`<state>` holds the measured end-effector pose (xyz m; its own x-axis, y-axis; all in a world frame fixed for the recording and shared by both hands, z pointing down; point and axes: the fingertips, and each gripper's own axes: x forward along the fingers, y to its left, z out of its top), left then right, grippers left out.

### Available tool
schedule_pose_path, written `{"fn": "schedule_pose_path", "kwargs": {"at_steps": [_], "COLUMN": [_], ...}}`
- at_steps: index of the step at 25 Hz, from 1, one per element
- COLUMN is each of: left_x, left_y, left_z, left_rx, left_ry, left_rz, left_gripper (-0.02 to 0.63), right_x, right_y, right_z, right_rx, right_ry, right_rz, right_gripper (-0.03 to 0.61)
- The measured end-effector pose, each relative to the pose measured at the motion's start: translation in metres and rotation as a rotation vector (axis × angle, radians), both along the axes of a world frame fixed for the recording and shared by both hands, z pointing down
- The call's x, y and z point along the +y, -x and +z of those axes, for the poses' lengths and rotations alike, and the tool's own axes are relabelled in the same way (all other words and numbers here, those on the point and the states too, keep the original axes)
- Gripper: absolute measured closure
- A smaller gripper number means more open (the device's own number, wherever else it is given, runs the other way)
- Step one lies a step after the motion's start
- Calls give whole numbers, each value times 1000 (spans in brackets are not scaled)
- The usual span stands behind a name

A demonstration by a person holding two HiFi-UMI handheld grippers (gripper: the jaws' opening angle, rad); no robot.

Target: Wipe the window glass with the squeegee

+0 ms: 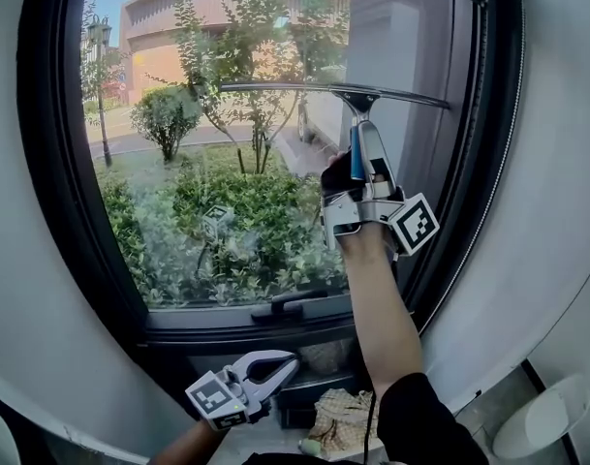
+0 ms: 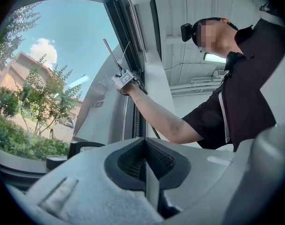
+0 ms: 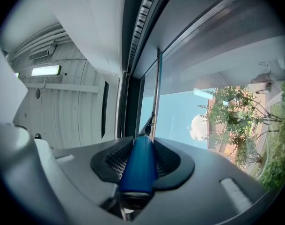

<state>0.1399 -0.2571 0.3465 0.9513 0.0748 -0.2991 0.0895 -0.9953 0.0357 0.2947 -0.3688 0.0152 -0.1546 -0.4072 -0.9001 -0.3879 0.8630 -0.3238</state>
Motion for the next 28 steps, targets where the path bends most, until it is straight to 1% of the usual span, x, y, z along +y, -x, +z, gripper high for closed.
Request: {"fn": "schedule_pose_path", "kwargs": {"at_steps": [4,12,18,28], "left_x": [2,6,10,11], "left_y": [0,2,-1,-4], "left_z": [-1,-6,-8,4], "left_rx": [-12,-6,-20,-24], "left_ry": [18,15,27,38], "left_rz": [-6,-23,-25,-25], "left_gripper": [617,618,617,617], "right_x": [1,2,3,6], "right_y": [-1,-2,0,1], "right_z": [5,20,28,53], "right_rx": [-2,-8,-22,-19], "right_ry": [9,37,53,69], "right_rz": [4,-3,-17,-23], "right_gripper": [445,445,443,443]}}
